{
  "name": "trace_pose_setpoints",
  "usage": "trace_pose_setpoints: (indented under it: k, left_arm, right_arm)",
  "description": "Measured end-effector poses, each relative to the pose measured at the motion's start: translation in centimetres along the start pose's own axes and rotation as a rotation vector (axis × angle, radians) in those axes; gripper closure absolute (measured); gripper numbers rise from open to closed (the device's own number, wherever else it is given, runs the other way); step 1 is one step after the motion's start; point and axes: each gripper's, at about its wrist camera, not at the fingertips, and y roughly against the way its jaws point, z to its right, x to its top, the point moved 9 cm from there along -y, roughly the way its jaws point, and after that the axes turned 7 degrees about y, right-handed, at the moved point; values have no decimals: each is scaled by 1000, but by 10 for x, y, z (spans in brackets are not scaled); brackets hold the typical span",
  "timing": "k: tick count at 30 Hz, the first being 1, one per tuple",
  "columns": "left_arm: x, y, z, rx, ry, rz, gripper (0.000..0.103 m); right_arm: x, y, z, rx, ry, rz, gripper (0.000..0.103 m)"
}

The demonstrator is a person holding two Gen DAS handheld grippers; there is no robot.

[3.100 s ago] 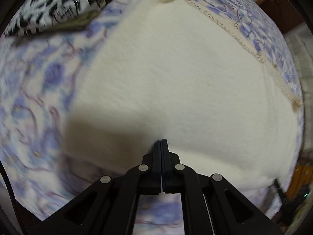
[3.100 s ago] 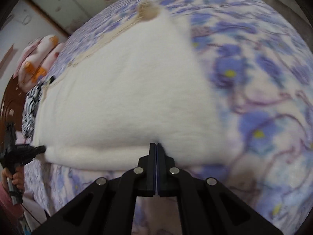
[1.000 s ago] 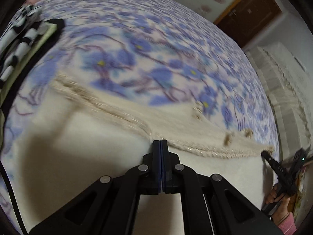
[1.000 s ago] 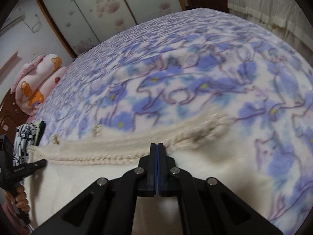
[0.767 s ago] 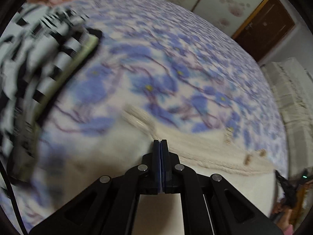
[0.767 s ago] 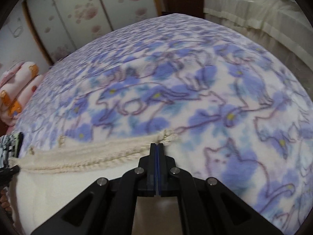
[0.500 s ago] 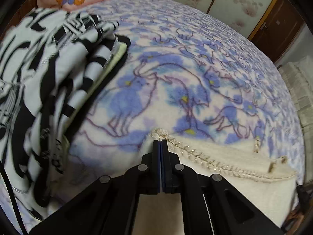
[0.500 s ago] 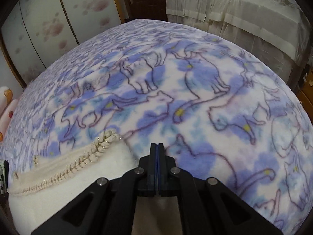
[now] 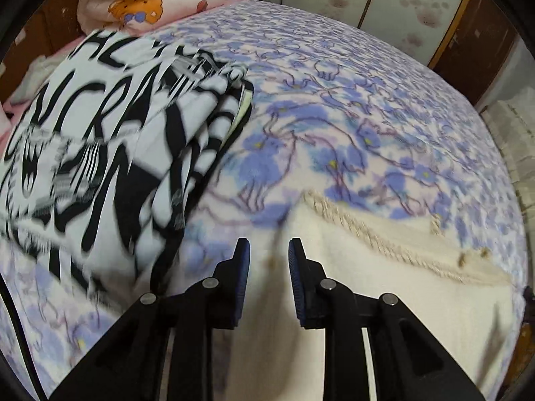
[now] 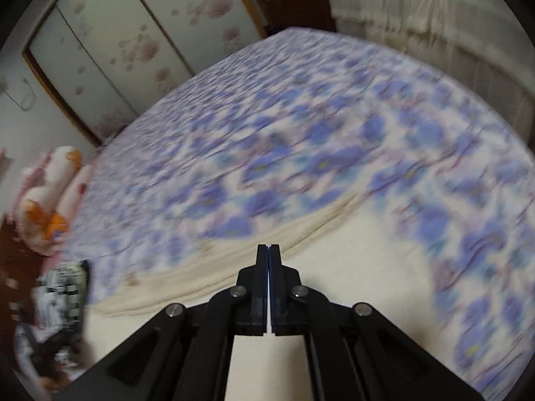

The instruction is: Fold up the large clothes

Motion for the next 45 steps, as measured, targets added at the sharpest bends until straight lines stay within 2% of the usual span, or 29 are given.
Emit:
trace_pose_setpoints:
  k: [4,6,9,15,19,21,24,29,31,33,36,37,41,45]
  left_arm:
    - [-28,19,-11,0,17,-15,82]
    - [-40,26,-16,5,18,-25,82]
    - [-59,40,-26,18,24,-29,82]
    - [-95,61,-47,-11,62,-79,82]
    - [-126,74,-68,48,85,-148,78]
    - [-140,79,-76,56,102,-183,74]
    - [-159,87,-84,37,134,-215,66]
    - [-192,81,-87,-58,218,-298,57]
    - [-208,77,-88,-88,254,-334,56]
    - [-220,70,-87,-140,299,-363,56]
    - [-232,57,-77,-317,386,-409,49]
    - [-233,53,-76,-348,412,-401,48]
    - [-231,39,-75,-434,494,-365,44]
    - [-219,29,-72,-478,480,-322,44]
  right_arm:
    - [-34,-9,-51,95,10,-116,103]
    - [-58,-18,-73,133,34,-212,103]
    - [-96,-27,-96,150,42,-312,103]
    - [-148,-36,-108,84,109,-441,103]
    - [-157,-42,-102,53,122,-457,103]
    - [-161,-47,-99,37,119,-474,103]
    - [-167,-53,-103,-14,200,-479,103]
    - [-173,-58,-117,-128,413,-481,103]
    - [-174,-59,-120,-155,484,-479,103]
    - [-175,-59,-121,-163,487,-475,103]
    - [-174,-59,-119,-164,478,-489,103]
    - [-174,-59,-119,-162,477,-494,103]
    - [-173,-61,-119,-132,469,-511,103]
    - [-169,-59,-110,-75,380,-526,103]
